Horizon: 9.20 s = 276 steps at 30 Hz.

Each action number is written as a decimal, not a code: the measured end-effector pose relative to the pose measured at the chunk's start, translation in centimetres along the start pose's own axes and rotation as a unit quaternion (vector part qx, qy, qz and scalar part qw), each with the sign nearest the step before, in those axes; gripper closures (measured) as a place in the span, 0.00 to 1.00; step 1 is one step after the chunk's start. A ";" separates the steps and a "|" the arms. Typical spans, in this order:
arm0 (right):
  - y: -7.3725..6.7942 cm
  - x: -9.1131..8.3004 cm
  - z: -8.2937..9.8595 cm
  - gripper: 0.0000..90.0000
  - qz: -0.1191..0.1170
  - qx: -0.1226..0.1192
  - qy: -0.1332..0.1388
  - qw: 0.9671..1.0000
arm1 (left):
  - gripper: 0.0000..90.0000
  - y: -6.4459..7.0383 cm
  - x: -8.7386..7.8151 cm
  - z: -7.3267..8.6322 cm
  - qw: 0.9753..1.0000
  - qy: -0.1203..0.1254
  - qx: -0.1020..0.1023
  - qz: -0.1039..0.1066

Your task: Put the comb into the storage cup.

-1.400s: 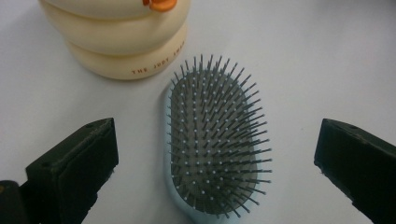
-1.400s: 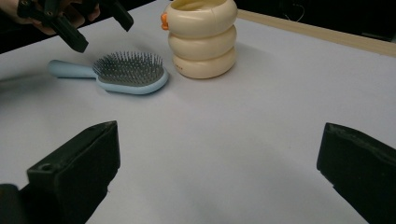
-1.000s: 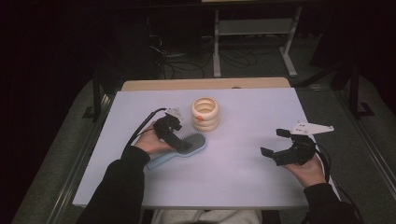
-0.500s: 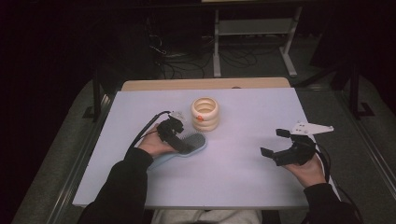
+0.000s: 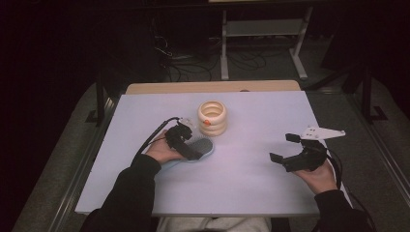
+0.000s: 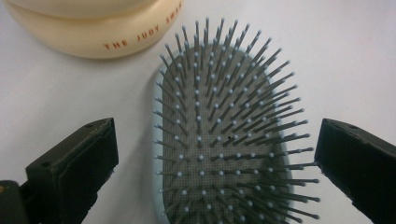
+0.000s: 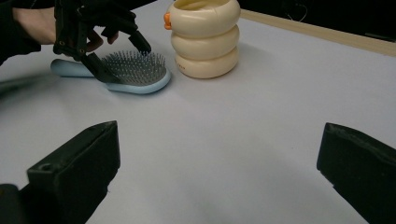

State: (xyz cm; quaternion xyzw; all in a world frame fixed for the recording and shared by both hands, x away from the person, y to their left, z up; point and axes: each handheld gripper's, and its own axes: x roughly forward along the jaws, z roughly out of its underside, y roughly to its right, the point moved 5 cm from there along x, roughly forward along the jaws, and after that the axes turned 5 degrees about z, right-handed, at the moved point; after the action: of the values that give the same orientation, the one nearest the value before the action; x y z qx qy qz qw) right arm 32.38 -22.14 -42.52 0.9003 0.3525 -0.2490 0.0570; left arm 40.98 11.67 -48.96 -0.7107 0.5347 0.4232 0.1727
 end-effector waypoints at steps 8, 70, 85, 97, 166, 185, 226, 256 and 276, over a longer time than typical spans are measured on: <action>0.0 0.0 0.0 0.00 -0.001 0.000 0.000 1.000 | 0.00 0.1 0.8 0.1 1.000 -0.017 0.003 -0.002; 0.1 -0.1 -0.1 0.00 -0.003 0.005 0.006 1.000 | 0.22 1.2 -1.1 -0.2 0.998 -0.016 0.064 -0.010; 0.1 -0.2 -0.1 0.00 -0.003 0.006 0.007 1.000 | 0.22 1.4 -3.6 -0.9 0.997 0.019 0.068 -0.010; 0.1 -0.2 -0.1 0.00 -0.004 0.006 0.007 1.000 | 0.22 1.4 -5.2 -1.2 0.997 0.038 0.068 -0.014; 0.1 -0.2 0.0 0.00 -0.005 0.007 0.008 1.000 | 0.22 1.6 -14.0 -10.9 0.982 0.155 0.107 -0.031; 0.2 -0.4 -0.1 0.00 -0.009 0.012 0.013 1.000 | 0.22 1.9 -15.0 -15.1 0.975 0.181 0.122 -0.032; 0.7 -0.6 -0.1 0.00 -0.005 0.026 0.022 0.999 | 0.22 -0.4 -13.5 -21.3 0.966 0.227 0.122 -0.021; 0.7 -0.3 0.1 0.00 -0.008 0.024 0.015 1.000 | 0.22 -3.7 -10.5 -20.0 0.955 0.284 0.079 -0.041; 0.6 -0.4 0.1 0.00 -0.008 0.024 0.015 1.000 | 0.22 -5.0 -6.0 -18.6 0.962 0.264 0.065 -0.022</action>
State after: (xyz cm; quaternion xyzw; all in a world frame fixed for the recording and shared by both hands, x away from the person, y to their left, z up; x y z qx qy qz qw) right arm 32.49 -22.86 -42.47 0.9024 0.3542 -0.2438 0.0283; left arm 52.84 4.24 -34.47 -0.7962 0.5717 0.1807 0.0809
